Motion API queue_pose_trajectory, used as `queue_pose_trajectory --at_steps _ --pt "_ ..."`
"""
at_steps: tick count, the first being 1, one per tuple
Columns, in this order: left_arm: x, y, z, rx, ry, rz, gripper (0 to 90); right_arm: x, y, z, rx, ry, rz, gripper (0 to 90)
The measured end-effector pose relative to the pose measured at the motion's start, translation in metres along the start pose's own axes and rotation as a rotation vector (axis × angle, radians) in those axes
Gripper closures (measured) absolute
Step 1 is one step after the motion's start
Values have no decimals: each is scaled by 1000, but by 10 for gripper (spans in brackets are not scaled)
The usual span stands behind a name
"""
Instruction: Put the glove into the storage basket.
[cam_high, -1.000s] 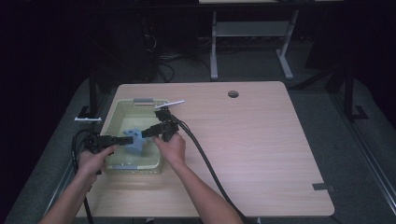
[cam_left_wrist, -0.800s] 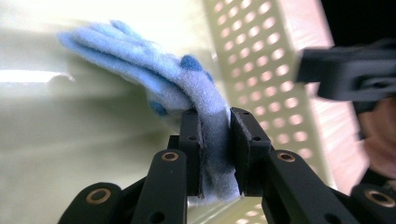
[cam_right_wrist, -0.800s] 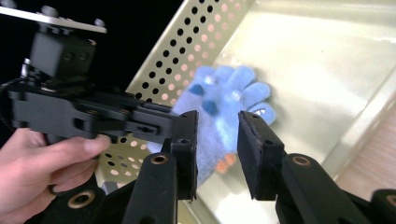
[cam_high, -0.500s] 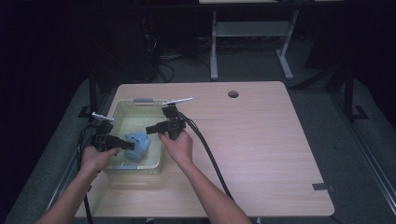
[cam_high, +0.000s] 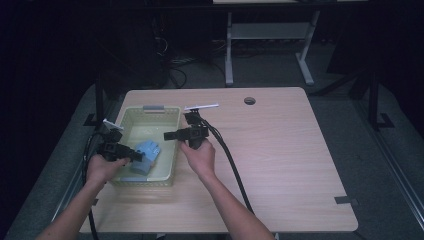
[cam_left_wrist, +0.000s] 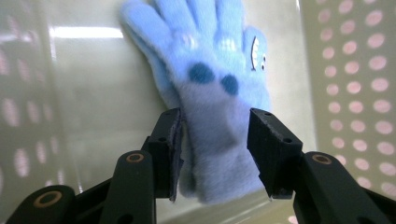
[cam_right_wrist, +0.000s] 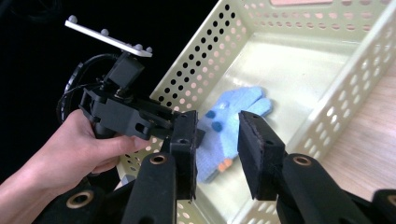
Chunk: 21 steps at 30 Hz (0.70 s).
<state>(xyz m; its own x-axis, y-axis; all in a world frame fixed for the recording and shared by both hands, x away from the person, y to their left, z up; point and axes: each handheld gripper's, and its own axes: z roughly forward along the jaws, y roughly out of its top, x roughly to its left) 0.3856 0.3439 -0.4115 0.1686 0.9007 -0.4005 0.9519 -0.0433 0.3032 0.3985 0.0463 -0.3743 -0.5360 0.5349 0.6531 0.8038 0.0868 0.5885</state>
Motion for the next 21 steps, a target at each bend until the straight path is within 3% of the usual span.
queue_pose_trajectory --at_steps 5,7,10,12,16,18,21 --pt "-2 3 -11 -77 -14 -7 530 -5 -1 -8 -12 4 6 650" --pt "-5 3 -13 -92 -36 4 599 -7 -1 -11 -23 11 10 640" --pt "-9 5 -9 -65 -45 21 652 -10 -1 -15 -34 16 17 624" --pt "-9 6 -3 -25 -23 36 658 -12 -3 -17 -34 22 23 617" --pt "-6 8 8 47 4 12 602 -15 -5 -23 -35 22 32 613" --pt "-5 9 9 63 13 17 595 -17 -6 -27 -39 22 35 613" --pt "-5 9 6 26 -7 11 587 -21 -8 -33 -46 18 36 611"
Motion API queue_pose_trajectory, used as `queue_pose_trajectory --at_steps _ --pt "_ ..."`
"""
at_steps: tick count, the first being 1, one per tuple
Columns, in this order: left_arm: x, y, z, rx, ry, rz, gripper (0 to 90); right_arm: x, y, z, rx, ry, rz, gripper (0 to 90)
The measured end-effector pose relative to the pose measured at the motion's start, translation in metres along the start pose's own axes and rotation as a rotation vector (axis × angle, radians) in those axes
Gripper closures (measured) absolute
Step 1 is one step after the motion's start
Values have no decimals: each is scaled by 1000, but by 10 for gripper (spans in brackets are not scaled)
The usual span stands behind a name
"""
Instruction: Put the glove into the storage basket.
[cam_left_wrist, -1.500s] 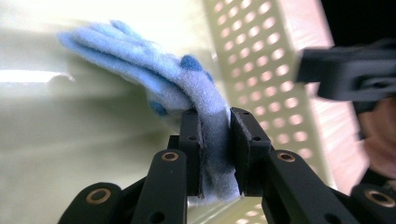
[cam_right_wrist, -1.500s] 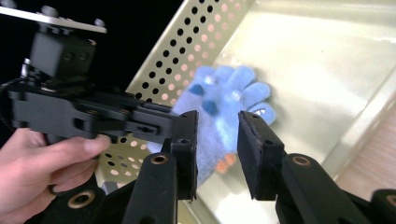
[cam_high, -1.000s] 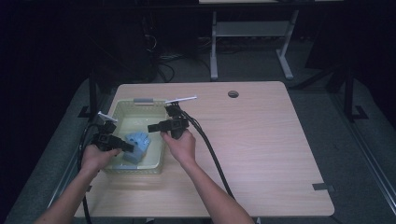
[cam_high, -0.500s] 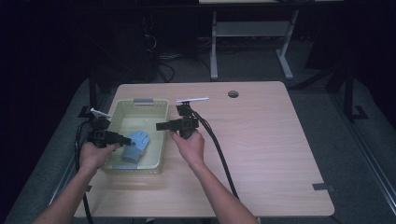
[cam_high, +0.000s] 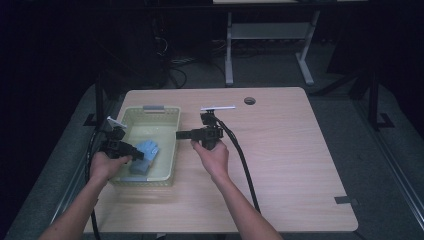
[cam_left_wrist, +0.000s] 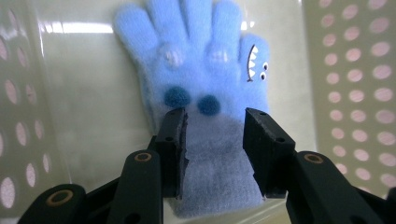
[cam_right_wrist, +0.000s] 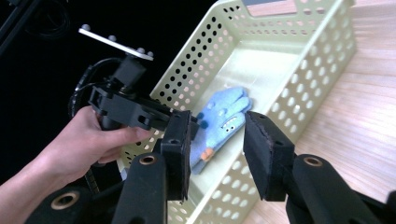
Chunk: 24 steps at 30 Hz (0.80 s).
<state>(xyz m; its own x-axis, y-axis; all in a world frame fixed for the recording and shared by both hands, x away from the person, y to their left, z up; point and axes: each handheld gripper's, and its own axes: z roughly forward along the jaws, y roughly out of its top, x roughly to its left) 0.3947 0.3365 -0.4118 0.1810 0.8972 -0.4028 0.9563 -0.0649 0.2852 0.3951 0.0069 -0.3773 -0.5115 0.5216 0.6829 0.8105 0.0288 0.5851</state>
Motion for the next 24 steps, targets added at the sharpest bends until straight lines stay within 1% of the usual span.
queue_pose_trajectory --at_steps 2,3,4,5,7,8,9,10,12,13,14,15,16,17,18,20,21,23,24 --pt "0 0 -4 -27 -20 -8 580 -4 0 -4 -7 -1 5 609" --pt "0 1 -6 -39 -28 -5 575 -5 -1 -6 -5 5 13 609" --pt "0 1 -8 -49 -35 -4 563 -7 -1 -7 -5 5 8 605" --pt "-1 2 -11 -58 -65 -22 549 -7 -1 -8 -5 3 14 604" --pt "-1 2 -15 -90 -87 -12 524 -9 -2 -12 -8 6 20 597" --pt "-1 2 -17 -96 -91 -1 523 -11 -2 -13 -5 -3 15 593" --pt "-2 2 -19 -111 -104 6 517 -11 -2 -14 -2 -6 18 589" --pt "-4 1 -21 -124 -116 -7 509 -12 -3 -16 -3 -13 13 585" --pt "-8 0 -25 -150 -148 12 495 -14 -4 -21 -9 -18 11 581" --pt "-12 -1 -27 -157 -160 31 493 -14 -5 -22 -11 -18 9 579" --pt "-14 -1 -28 -162 -164 41 489 -16 -7 -25 -13 -25 7 575" --pt "-17 -2 -28 -175 -175 41 486 -17 -7 -26 -13 -27 9 571" --pt "-18 -2 -29 -178 -189 63 481 -19 -8 -28 -12 -26 17 566" --pt "-22 -3 -30 -184 -195 60 479 -19 -9 -29 -13 -29 23 563" --pt "-24 -2 -31 -190 -198 71 475 -21 -9 -31 -14 -29 22 557" --pt "-29 -2 -34 -211 -220 80 468 -22 -9 -35 -18 -30 20 547" --pt "-31 -2 -34 -216 -220 81 464 -23 -9 -38 -22 -32 22 543" --pt "-35 -2 -35 -232 -242 77 446 -25 -9 -41 -32 -30 25 536" --pt "-38 -2 -35 -234 -243 81 438 -26 -9 -44 -33 -31 26 528"
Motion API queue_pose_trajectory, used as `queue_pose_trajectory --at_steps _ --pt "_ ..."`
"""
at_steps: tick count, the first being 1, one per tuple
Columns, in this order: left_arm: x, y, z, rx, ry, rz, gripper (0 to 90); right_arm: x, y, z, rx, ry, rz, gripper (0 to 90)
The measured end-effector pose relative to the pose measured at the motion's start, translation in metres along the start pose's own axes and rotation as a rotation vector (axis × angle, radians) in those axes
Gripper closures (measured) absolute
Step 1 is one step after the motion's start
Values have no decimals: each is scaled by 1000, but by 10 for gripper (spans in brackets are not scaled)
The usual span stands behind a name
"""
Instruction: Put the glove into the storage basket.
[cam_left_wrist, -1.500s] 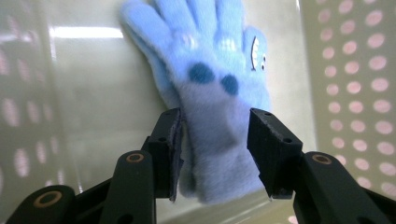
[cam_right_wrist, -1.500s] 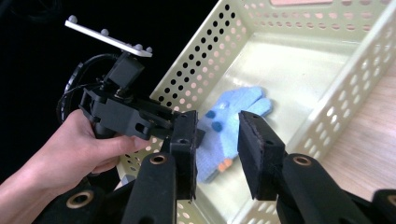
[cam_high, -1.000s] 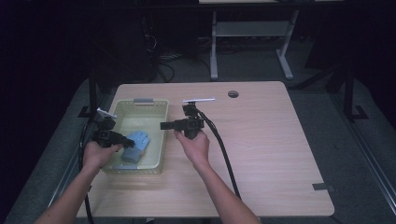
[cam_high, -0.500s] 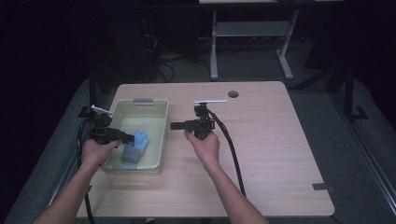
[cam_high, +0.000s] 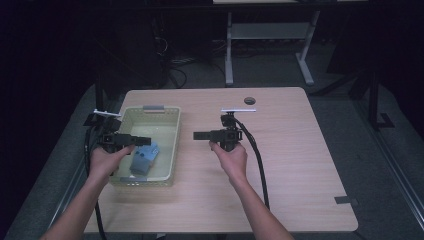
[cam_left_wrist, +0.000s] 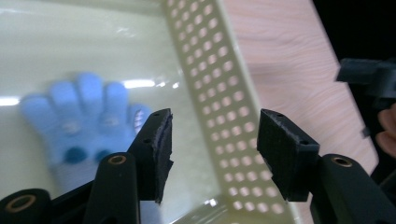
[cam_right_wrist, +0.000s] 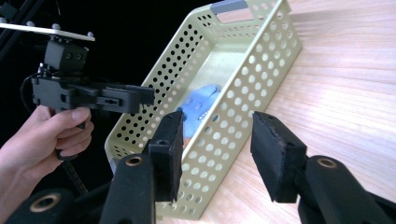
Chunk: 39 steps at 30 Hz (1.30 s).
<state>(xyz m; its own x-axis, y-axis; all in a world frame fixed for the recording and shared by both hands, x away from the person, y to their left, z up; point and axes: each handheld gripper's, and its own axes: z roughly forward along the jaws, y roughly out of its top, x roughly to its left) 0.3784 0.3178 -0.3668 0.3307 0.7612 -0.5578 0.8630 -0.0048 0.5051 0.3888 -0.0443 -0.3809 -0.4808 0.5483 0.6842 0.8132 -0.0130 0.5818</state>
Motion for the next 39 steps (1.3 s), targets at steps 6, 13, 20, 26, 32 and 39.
queue_pose_trajectory --at_steps 6,13,20,26,32,39 --pt "-14 1 3 -15 -20 33 418 -6 1 -15 -18 -7 1 511" --pt "-28 0 9 -25 -28 53 396 -13 0 -30 -33 -17 16 491" --pt "-44 0 16 -36 -55 83 387 -25 -3 -46 -48 -29 31 470" --pt "-56 1 22 -37 -77 107 375 -34 -5 -61 -72 -46 31 452" --pt "-69 0 29 -46 -92 133 358 -43 -7 -73 -91 -50 46 433" --pt "-81 -1 37 -60 -118 151 325 -52 -10 -87 -101 -60 55 415"
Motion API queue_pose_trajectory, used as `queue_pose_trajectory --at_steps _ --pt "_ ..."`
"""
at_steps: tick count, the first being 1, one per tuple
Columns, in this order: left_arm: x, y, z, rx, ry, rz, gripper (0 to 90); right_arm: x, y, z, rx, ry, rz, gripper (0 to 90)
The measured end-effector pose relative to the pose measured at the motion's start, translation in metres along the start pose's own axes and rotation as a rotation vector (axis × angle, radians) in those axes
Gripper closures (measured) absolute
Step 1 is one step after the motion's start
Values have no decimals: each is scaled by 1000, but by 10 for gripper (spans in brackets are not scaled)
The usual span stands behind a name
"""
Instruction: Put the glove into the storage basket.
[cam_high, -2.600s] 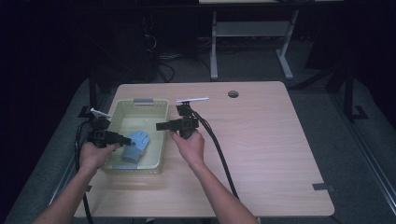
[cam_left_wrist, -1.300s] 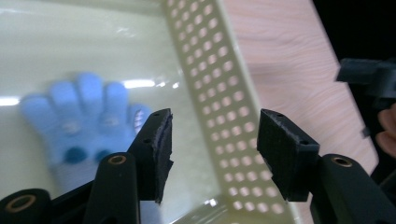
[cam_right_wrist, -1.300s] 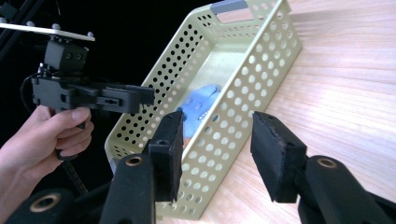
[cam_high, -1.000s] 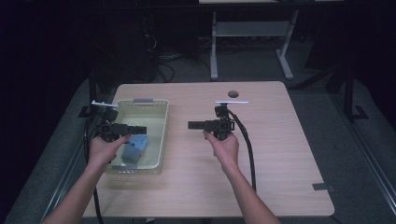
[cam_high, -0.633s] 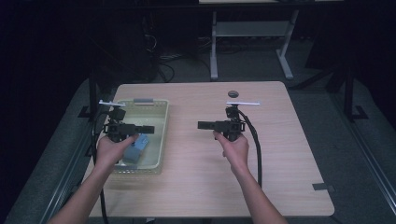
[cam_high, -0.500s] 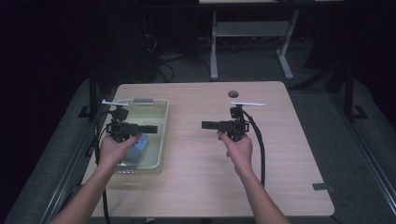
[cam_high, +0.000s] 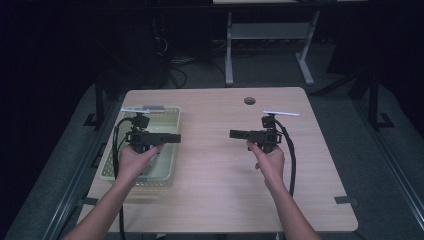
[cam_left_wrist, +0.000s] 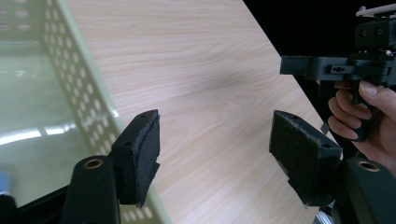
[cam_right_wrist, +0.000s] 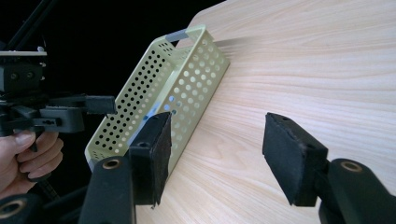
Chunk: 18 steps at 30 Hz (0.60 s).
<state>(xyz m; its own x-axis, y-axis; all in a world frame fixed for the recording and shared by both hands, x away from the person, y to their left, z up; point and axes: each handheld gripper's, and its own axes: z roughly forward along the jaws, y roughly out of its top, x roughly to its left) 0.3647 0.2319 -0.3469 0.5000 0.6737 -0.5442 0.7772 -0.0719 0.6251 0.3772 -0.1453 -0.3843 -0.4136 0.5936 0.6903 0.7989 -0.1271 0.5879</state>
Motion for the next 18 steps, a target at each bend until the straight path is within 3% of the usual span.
queue_pose_trajectory --at_steps 18 --pt "-40 -7 31 17 -23 83 252 -29 -6 -36 -28 -41 38 377"
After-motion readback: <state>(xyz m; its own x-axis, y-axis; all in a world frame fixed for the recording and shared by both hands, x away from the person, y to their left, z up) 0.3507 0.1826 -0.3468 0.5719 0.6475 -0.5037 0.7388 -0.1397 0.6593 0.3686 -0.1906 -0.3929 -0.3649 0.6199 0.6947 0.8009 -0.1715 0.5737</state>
